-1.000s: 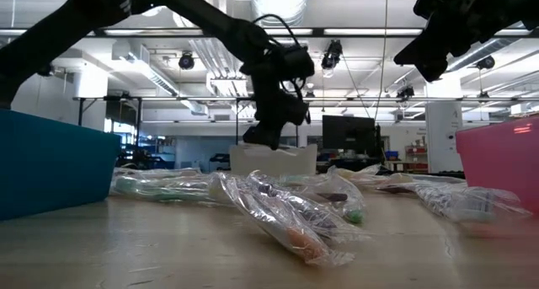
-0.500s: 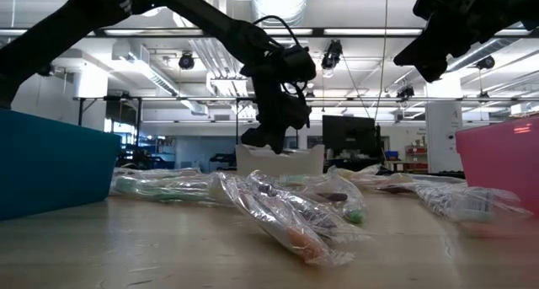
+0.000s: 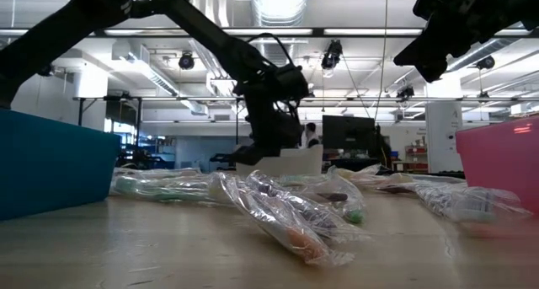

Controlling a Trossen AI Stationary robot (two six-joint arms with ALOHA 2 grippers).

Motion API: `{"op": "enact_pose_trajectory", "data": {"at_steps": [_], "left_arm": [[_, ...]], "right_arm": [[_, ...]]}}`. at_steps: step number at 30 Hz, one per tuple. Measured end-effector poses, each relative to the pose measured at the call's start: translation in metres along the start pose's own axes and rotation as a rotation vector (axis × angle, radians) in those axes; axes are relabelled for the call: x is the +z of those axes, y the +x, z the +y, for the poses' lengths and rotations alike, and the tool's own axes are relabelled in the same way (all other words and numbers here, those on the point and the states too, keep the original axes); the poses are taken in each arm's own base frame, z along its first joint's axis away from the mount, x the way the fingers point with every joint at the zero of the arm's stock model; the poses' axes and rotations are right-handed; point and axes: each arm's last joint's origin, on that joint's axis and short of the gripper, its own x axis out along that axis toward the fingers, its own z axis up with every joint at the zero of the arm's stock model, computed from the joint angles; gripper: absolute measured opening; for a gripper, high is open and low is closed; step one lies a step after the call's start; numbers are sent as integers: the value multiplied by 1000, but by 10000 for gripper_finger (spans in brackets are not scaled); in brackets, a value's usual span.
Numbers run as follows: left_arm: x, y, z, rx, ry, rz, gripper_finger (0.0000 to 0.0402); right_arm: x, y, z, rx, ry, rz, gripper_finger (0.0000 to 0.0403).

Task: Pick & Place Toothbrushes
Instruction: Put the violet toothbrush into the white bin, then put the green toothbrush into the pink bin

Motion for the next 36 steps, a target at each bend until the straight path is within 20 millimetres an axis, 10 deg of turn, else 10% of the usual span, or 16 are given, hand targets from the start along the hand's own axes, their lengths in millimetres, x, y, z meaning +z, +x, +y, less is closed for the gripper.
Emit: {"op": "enact_pose_trajectory", "data": {"at_steps": [20, 36], "left_arm": [[4, -13, 7, 54, -83, 77, 204], [-42, -161, 46, -43, -720, -360, 209]], "right_arm": [[0, 0, 0, 0, 0, 0, 8], [0, 0, 0, 0, 0, 0, 8]]}}
